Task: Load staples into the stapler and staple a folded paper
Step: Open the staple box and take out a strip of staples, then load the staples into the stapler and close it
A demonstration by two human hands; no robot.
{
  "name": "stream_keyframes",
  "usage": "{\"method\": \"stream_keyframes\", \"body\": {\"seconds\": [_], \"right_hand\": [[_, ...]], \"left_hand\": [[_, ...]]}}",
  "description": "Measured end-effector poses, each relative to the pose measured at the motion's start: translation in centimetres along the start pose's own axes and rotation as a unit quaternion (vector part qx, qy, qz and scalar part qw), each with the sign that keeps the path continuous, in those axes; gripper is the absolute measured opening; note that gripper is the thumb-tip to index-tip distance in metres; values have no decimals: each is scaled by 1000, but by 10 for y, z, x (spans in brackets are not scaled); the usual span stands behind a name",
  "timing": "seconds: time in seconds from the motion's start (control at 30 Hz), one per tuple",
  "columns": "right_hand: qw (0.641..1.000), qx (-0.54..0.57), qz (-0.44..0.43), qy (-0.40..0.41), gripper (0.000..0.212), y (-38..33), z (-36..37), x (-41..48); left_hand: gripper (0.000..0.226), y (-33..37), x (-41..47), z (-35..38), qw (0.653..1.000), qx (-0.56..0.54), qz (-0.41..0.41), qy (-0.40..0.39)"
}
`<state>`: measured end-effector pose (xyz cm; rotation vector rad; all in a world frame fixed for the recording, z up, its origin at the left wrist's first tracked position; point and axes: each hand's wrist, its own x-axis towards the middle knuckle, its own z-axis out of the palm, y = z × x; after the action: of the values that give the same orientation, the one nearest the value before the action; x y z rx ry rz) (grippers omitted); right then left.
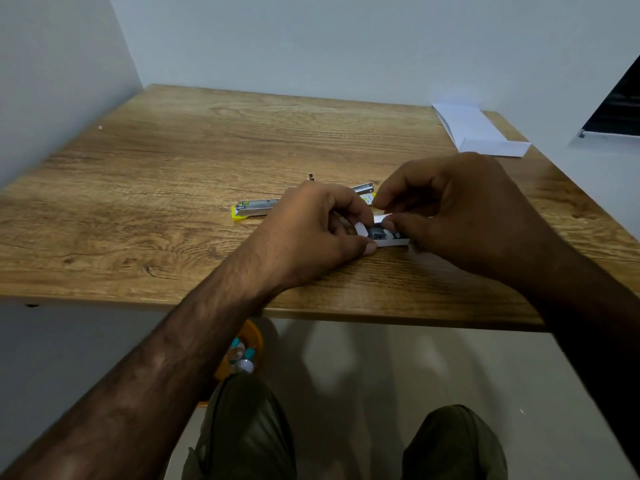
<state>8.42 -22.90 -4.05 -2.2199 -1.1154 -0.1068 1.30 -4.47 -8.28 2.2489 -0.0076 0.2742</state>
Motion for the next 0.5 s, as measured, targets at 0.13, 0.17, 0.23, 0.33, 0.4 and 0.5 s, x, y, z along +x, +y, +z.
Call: {"method": "stream_keyframes", "body": {"seconds": [0.13,0.17,0.23,0.33,0.4,0.5], "right_hand": [[999,-33,-7,-11,28,-3,1,2],[999,-31,-6,-12,27,-3,1,2],[1000,-11,2,-18,26,-3,-1,3],[999,17,21,-23,26,-1,-4,3],[999,36,28,-14,28,0,-7,2],[993,104,49,-21,32,4,-14,4]], "left_hand": [[22,0,0,0,1000,-9,2,-1],[22,0,0,0,1000,-8,2,0],[23,0,0,0,1000,-10,2,3],[27,1,-1,-1,1000,-15,4,4],[34,1,-1,0,1000,-19,7,4],[41,-1,1,2,999,-32,2,6]]}}
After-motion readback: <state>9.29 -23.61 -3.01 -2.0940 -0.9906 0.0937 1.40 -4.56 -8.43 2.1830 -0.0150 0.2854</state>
